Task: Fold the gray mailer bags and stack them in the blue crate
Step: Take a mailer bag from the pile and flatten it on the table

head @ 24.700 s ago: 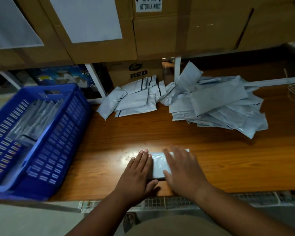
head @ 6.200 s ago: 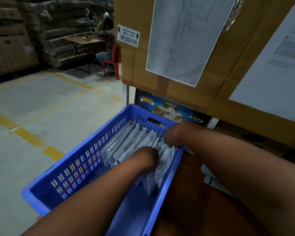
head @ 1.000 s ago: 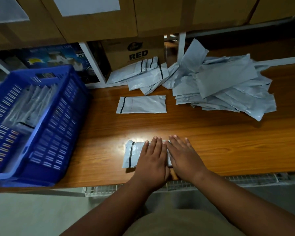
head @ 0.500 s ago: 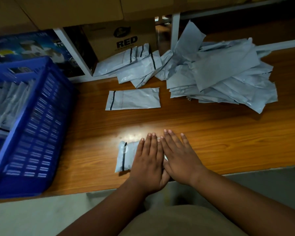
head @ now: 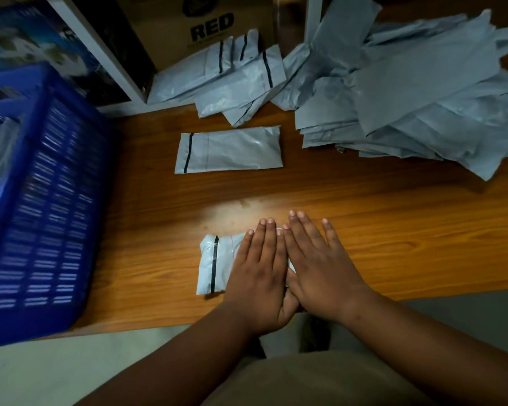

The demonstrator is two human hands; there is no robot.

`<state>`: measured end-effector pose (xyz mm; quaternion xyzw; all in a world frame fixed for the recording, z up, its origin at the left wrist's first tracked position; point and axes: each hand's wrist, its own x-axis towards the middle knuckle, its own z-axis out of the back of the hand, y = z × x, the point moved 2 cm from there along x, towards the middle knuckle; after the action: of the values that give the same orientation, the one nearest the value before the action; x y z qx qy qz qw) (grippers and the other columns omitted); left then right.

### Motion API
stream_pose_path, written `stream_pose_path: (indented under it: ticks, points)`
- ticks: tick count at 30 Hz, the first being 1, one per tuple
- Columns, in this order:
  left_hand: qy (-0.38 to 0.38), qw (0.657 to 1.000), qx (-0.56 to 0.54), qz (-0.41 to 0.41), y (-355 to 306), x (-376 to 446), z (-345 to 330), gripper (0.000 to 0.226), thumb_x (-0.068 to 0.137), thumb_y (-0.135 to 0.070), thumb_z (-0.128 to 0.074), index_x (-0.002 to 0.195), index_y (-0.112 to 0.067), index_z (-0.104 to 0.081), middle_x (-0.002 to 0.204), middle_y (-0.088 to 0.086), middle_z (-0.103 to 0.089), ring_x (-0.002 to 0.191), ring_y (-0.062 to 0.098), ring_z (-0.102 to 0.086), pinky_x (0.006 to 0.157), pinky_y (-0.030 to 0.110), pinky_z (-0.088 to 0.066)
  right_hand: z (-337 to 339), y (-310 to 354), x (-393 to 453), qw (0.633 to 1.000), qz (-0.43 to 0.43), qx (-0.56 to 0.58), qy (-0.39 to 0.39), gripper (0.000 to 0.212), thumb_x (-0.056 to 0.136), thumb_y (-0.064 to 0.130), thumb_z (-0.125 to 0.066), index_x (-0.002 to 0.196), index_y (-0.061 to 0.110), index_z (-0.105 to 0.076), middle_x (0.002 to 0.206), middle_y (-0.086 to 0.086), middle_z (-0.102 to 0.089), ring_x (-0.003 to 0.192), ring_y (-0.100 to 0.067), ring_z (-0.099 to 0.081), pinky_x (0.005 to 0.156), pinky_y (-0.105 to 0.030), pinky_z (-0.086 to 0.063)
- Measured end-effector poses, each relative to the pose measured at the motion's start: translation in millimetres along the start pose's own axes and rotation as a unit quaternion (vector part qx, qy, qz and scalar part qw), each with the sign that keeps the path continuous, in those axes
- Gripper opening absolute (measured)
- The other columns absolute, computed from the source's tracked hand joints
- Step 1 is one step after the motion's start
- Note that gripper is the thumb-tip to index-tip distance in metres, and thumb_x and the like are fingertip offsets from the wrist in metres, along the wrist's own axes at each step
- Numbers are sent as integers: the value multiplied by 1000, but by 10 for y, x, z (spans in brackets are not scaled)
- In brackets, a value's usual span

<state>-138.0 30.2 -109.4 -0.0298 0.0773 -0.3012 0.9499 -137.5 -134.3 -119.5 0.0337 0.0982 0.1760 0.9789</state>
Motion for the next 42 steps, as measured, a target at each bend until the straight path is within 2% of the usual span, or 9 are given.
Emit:
stream_pose_path:
  ticks: [5, 9, 13, 16, 23, 29, 33, 37, 42]
  points:
    - [-8, 1000, -14, -5, 9, -13, 30, 99, 100, -58, -44, 168, -1, 0, 175, 24, 8, 163, 36, 11, 131, 56, -10, 34, 11, -9, 1000, -2, 2, 5, 82, 106, 58, -23, 170, 12, -3, 177, -14, 13, 164, -28, 17, 130, -61, -5]
    - [-30, 998, -42, -24, 15, -53, 74, 91, 100, -57, -30, 168, -1, -6, 176, 23, 0, 164, 37, 4, 129, 59, -17, 76, 26, -13, 1000, -9, 15, 15, 80, 106, 61, -16, 171, 16, -1, 177, -9, 17, 162, -24, 23, 131, -59, 2]
    - [-66, 994, -76, -36, 41, -83, 210, 82, 102, -48, -29, 168, -2, -11, 176, 21, -4, 164, 36, -1, 128, 61, -19, 269, 41, -11, 998, -24, 58, -29, 77, 106, 57, -19, 172, 19, -5, 178, -5, 13, 162, -20, 21, 130, -52, 8]
    - [-81, 995, -50, -2, 131, -118, 350, 81, 102, -47, -30, 169, -7, -10, 177, 17, -3, 165, 31, 2, 131, 57, -14, 445, 165, 26, 996, 9, 62, -58, 75, 107, 48, -25, 171, 17, -1, 178, -6, 13, 163, -21, 21, 131, -47, 10]
    - [-44, 998, -26, 41, 371, -157, 131, 76, 103, -41, -38, 168, -7, -20, 176, 17, -10, 165, 31, 0, 128, 58, -19, 179, 400, 242, 997, 15, 74, -30, 69, 112, 41, -25, 170, 11, -4, 179, -10, 5, 162, -20, 19, 130, -41, 11]
    - [-46, 997, -45, 48, 390, -138, 63, 75, 105, -41, -33, 169, -8, -13, 177, 16, -6, 165, 28, 4, 130, 55, -13, 90, 359, 294, 999, 11, 30, -24, 73, 108, 47, -23, 170, 12, -10, 179, -11, 1, 165, -24, 10, 133, -54, -9]
    - [-33, 997, -44, 49, 410, -111, 48, 76, 106, -41, -31, 170, -7, -8, 177, 17, -2, 164, 29, 8, 131, 55, -11, 90, 350, 313, 1000, 8, 11, -10, 74, 108, 48, -25, 171, 13, -7, 179, -11, 7, 165, -26, 12, 131, -57, -9]
    - [-24, 997, -56, 42, 441, -97, 22, 76, 107, -42, -29, 170, -8, -3, 177, 16, 3, 164, 28, 11, 131, 55, -11, 90, 345, 316, 1000, 2, 2, -8, 74, 107, 47, -27, 170, 12, -14, 179, -13, 4, 165, -28, 8, 130, -60, -12]
    - [-24, 997, -61, 33, 476, -76, 12, 78, 105, -44, -30, 169, -6, -6, 177, 18, 1, 164, 30, 10, 130, 57, -10, 76, 341, 335, 1000, 6, -4, 0, 74, 107, 48, -27, 170, 12, -15, 179, -14, 3, 165, -29, 8, 130, -61, -11]
